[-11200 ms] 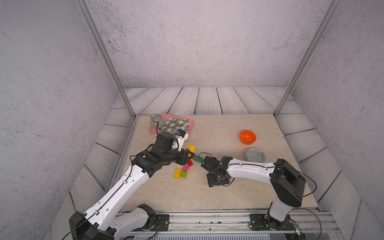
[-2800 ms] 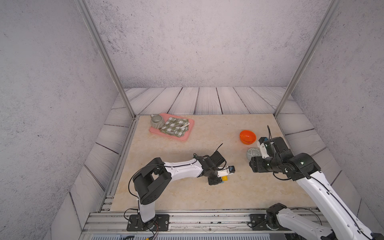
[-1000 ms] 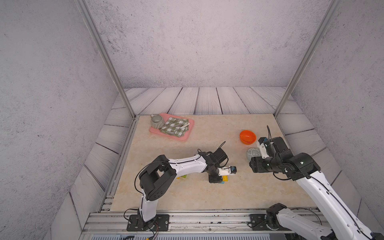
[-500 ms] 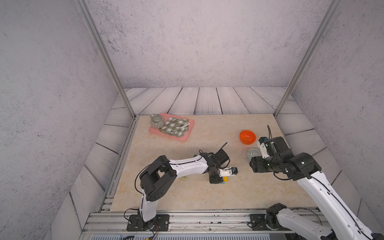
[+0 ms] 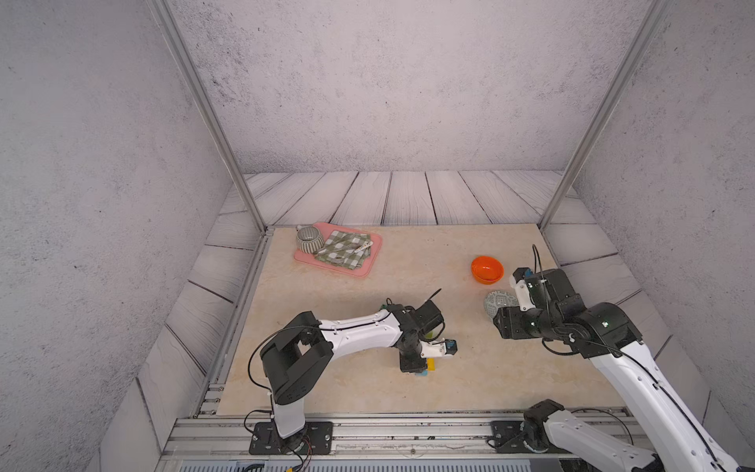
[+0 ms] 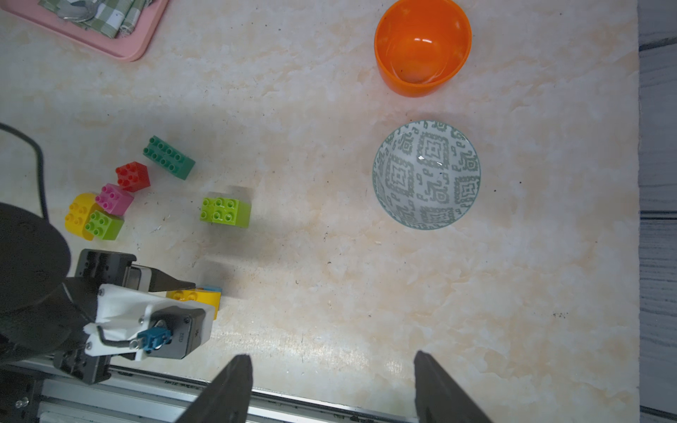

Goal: Assemble the letter s with lego
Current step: Assemble the lego brick with the lego brick.

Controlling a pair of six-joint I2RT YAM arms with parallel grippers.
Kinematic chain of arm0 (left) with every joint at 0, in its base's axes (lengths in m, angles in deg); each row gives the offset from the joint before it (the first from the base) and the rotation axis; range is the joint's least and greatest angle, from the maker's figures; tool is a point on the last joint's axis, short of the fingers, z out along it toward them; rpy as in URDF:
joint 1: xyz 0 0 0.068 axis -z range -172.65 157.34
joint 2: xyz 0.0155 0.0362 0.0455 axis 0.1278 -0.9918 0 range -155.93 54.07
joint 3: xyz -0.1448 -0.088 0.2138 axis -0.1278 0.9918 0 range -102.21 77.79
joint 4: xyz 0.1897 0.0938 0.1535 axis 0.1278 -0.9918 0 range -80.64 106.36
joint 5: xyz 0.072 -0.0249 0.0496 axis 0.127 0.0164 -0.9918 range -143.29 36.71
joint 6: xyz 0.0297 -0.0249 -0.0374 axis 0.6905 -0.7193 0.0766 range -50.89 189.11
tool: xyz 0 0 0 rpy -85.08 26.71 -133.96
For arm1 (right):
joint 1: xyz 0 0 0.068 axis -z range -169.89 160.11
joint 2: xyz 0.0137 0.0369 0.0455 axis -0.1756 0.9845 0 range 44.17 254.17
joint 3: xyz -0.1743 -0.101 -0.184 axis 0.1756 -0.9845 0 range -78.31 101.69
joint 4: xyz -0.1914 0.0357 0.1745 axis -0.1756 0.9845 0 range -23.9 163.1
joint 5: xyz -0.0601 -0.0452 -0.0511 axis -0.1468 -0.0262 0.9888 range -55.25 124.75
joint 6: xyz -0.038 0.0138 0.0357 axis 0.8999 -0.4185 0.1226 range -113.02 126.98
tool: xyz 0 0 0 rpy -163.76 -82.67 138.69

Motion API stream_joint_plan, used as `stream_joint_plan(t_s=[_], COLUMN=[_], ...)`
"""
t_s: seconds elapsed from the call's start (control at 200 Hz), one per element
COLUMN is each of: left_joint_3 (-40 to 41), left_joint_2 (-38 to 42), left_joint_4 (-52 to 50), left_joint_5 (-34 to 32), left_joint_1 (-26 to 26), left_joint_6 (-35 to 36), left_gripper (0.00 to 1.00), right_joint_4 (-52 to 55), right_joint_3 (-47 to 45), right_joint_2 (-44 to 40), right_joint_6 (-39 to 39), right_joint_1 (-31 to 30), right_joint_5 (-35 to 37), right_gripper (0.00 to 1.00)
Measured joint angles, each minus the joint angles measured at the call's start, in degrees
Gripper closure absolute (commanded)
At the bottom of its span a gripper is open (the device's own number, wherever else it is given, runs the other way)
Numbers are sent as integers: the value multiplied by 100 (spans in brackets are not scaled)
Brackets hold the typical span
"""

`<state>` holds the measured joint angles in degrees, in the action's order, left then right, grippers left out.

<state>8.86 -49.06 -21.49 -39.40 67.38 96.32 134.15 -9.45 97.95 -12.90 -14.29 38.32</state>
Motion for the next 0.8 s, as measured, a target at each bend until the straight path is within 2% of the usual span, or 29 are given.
stream_joint_plan(t_s=[0.295, 0.555, 0.801], left_joint_3=[291, 435, 457], left_joint_2=[122, 149, 142], left_joint_4=[549, 920, 999], left_joint_5=[-24, -2, 13], left_joint_1=[85, 98, 103], left_joint_6=[-223, -328, -328], left_gripper=[94, 86, 89], right_joint_4=[-11, -11, -11], right_joint_3=[0, 0, 0], right_joint_2=[4, 11, 39], right_joint_6=[-2, -4, -2], right_joint_1=[0, 0, 0], right_joint_5=[-2, -4, -4], right_gripper=[27, 27, 27])
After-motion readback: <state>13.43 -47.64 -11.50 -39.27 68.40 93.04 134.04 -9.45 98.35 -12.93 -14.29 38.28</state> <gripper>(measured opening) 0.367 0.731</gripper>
